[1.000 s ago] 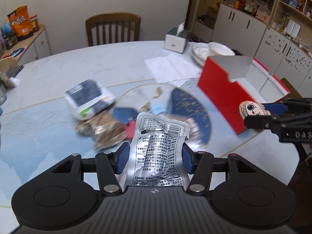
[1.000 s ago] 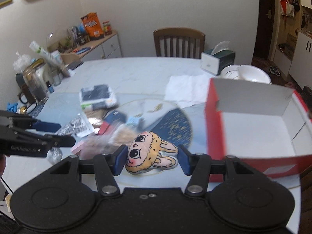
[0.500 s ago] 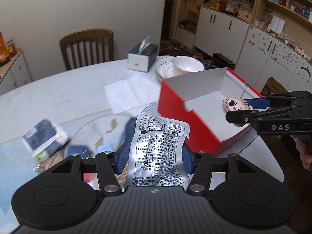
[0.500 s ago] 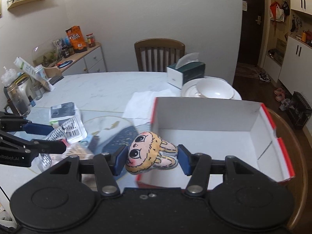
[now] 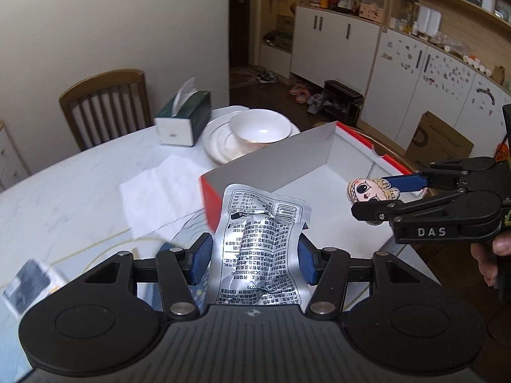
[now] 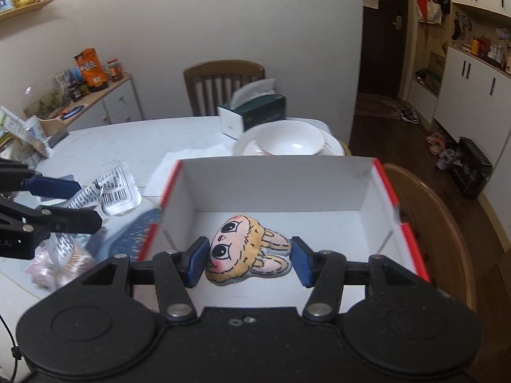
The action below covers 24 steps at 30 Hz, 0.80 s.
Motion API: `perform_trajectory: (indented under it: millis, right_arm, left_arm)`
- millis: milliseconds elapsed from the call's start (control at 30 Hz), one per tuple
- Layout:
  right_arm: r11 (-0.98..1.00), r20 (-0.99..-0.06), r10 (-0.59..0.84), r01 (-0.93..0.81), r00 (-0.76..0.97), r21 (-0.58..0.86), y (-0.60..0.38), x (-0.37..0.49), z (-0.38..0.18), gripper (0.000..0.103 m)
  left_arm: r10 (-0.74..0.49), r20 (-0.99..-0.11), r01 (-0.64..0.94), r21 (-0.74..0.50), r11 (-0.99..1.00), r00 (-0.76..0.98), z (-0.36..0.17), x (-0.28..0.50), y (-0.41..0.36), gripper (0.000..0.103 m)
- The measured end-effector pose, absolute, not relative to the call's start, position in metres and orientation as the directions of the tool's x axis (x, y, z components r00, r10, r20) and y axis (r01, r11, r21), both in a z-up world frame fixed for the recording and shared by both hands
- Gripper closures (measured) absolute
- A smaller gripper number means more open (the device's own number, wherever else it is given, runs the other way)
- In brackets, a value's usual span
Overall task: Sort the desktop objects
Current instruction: 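Carry the silver sachet with the left tool while the right tool carries the bunny keychain into the box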
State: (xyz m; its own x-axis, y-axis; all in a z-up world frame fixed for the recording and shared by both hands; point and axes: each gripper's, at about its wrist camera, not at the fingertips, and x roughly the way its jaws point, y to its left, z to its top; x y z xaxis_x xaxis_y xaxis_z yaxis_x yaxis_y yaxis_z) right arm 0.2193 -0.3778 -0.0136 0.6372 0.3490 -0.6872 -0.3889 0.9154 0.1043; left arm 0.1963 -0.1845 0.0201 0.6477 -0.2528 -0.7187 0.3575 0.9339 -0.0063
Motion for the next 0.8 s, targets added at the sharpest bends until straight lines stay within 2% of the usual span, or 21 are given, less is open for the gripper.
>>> perform_trajectory:
  millis: [267, 600, 800]
  right_arm:
    - [0.931, -0.721, 0.311, -0.349, 0.619, 0.102, -0.403, 0.241, -0.035, 0.049]
    - [0.919, -0.787, 0.312, -0.379, 0.532, 0.108, -0.410, 0.269, -0.066, 0.049]
    - [0.905, -0.827, 0.313, -0.411, 0.467, 0.110, -0.409, 0.286, -0.080, 0.049]
  left_arm:
    - [-0.255, -0.743, 0.415, 0.033, 0.909, 0.619, 0.003, 0.234, -0.224, 0.048]
    - [-0.269, -0.797, 0.507, 0.053, 0.860, 0.540, -0.033, 0.278, -0.257, 0.048]
    - [-0.226, -0.846, 0.545, 0.088, 0.834, 0.483, -0.058, 0.297, -0.274, 0.048]
